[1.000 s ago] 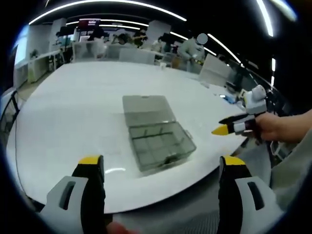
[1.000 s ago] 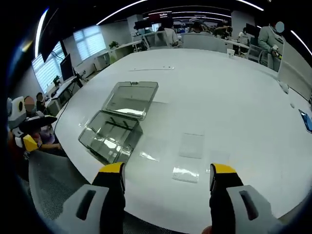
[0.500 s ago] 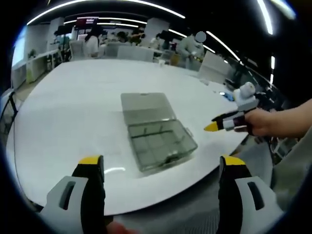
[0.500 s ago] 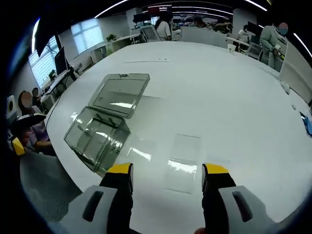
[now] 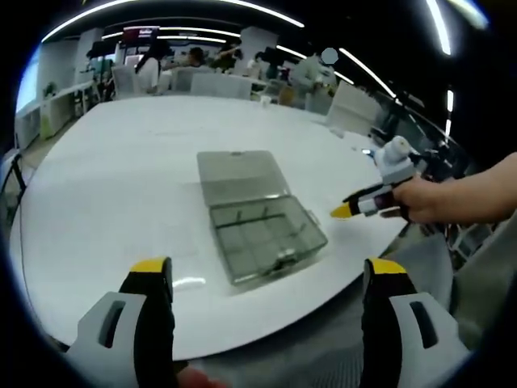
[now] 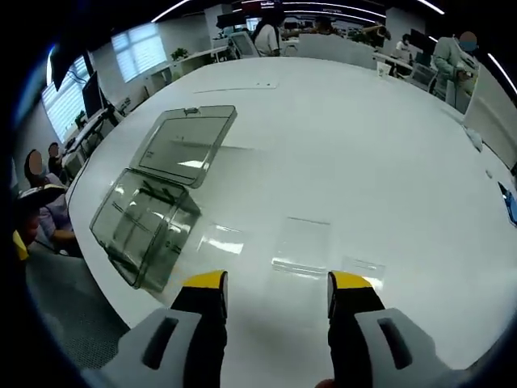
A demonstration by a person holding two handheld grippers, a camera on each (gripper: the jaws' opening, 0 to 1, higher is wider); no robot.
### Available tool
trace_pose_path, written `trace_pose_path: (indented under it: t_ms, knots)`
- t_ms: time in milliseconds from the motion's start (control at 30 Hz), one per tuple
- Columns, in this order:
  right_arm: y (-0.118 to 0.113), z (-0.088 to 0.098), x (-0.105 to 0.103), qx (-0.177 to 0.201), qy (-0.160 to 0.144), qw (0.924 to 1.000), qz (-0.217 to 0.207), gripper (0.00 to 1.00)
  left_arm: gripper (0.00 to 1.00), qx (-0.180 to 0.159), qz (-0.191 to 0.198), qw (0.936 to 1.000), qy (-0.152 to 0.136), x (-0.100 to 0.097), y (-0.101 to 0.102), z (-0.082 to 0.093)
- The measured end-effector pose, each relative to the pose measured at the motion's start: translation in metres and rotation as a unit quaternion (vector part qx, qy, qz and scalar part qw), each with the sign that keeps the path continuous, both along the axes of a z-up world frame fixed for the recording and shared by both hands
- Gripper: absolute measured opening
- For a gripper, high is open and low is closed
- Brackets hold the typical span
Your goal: Insert the divider into the dual guide fixture by aligning both edges with the guide slots and pushing it downward to the bottom, including one-sided entry, uneven engagement, binding, and posture correction.
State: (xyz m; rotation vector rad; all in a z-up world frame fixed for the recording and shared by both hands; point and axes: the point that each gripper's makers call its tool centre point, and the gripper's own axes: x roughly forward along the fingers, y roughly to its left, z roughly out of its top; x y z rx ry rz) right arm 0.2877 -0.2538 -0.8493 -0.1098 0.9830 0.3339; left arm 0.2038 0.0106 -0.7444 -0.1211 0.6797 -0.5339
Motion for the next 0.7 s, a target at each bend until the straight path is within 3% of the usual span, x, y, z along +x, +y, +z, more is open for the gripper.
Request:
trace_pose_path:
  t_ms: [700]
  knots:
    - [-0.007,-0.016,0.009,-0.008,0.02,0.9997,-0.015,0.42,0.95,0.001,0.001,1.0,0.007,0.0,0.0,-0.003]
